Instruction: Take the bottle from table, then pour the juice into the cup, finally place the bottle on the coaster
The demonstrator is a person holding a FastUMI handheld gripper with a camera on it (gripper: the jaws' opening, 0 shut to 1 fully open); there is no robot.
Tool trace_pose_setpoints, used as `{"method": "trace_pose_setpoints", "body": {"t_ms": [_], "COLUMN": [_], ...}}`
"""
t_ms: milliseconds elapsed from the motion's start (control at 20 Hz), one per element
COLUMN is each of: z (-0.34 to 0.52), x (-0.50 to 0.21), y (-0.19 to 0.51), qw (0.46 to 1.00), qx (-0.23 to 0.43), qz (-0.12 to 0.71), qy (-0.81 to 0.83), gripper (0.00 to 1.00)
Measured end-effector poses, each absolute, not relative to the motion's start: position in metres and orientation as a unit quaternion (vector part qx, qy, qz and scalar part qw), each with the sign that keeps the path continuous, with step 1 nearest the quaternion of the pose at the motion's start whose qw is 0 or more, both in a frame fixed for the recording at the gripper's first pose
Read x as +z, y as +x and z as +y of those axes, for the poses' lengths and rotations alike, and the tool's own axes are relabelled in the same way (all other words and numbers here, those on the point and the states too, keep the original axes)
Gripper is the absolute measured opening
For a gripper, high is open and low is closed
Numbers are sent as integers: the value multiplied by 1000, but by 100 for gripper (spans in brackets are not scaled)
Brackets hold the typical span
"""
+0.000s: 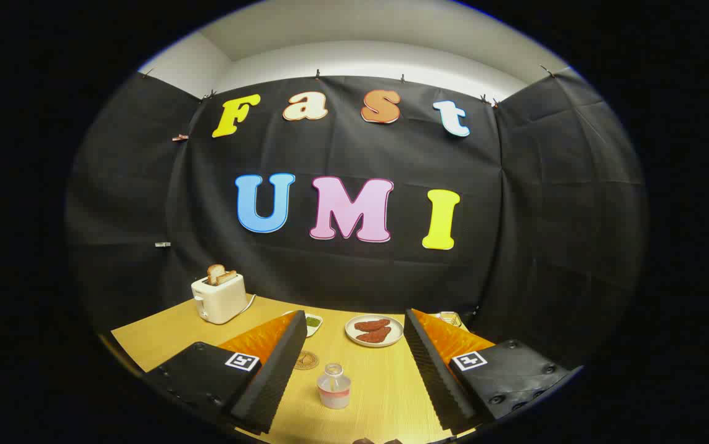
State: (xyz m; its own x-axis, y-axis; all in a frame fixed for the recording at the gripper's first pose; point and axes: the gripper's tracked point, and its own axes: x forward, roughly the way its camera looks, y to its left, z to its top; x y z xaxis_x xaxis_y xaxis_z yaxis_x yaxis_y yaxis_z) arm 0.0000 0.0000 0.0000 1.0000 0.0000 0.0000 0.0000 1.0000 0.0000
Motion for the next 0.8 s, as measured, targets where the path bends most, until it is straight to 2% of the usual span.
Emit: {"method": "trace_pose_setpoints", "body": {"t_ms": [350,800], "z": [-2,42], "x": [-3,13], "y": [9,0], "qw": [1000,998], "qx": [-30,-59], "qz": [-8,-33], "qy": [0,-9], "gripper": [97,97]}}
